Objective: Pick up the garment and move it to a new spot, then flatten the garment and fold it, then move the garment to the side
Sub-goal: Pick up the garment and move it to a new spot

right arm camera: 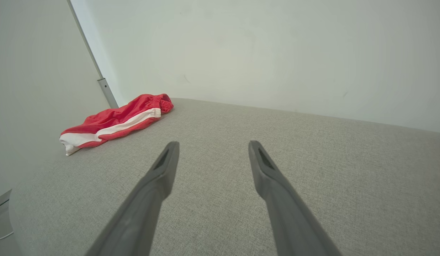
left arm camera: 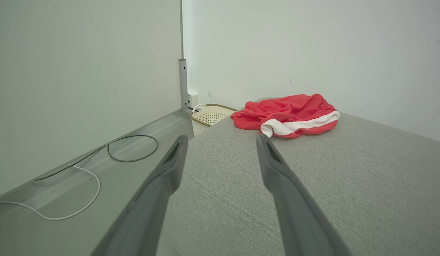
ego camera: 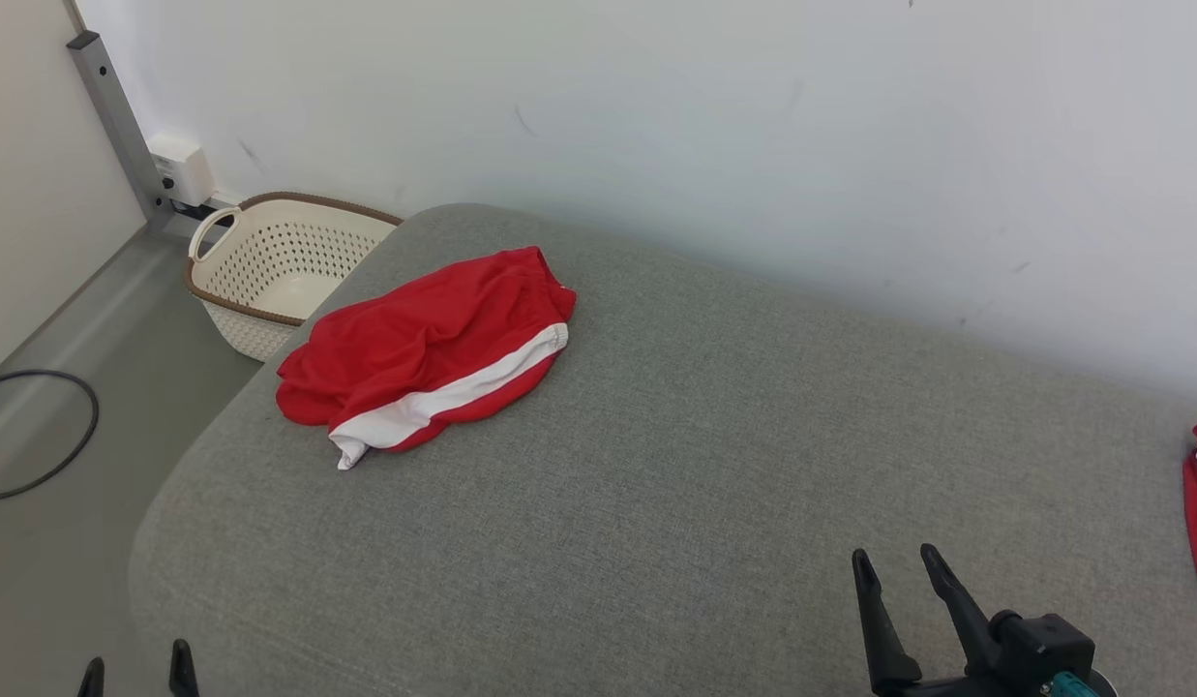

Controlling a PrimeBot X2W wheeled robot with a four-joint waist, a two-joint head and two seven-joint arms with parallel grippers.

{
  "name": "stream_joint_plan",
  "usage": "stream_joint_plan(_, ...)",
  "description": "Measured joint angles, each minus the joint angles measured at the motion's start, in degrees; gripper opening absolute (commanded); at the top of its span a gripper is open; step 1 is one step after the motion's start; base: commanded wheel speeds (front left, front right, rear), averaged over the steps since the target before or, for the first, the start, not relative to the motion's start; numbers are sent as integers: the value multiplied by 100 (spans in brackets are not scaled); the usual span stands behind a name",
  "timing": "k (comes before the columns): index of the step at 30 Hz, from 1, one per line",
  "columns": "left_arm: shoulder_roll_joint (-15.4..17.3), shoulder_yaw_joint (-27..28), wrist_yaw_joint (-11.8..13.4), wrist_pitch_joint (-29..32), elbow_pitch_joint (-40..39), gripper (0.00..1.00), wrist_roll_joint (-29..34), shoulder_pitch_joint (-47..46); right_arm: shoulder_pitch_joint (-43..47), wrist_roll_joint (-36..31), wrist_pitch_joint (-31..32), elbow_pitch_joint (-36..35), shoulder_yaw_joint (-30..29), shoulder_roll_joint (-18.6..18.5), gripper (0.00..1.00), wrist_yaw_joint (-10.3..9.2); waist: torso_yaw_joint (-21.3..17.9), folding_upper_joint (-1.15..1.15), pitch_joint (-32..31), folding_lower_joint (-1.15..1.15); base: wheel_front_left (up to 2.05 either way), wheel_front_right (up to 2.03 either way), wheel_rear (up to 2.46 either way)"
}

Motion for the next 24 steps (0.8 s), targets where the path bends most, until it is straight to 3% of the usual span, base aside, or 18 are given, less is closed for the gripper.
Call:
stream_joint_plan(12, 33, -22, -15, -21, -1, 100, -171, -444, -143, 35, 2, 15, 37, -51, 100, -1, -201, 0, 100, 0, 0, 0, 0)
stream_joint_plan(24, 582, -174, -378, 194, 116, 100, -279, -2268, -460, -36, 27, -102, -4, -114, 100, -1, -714, 0, 354, 0, 0, 0, 0)
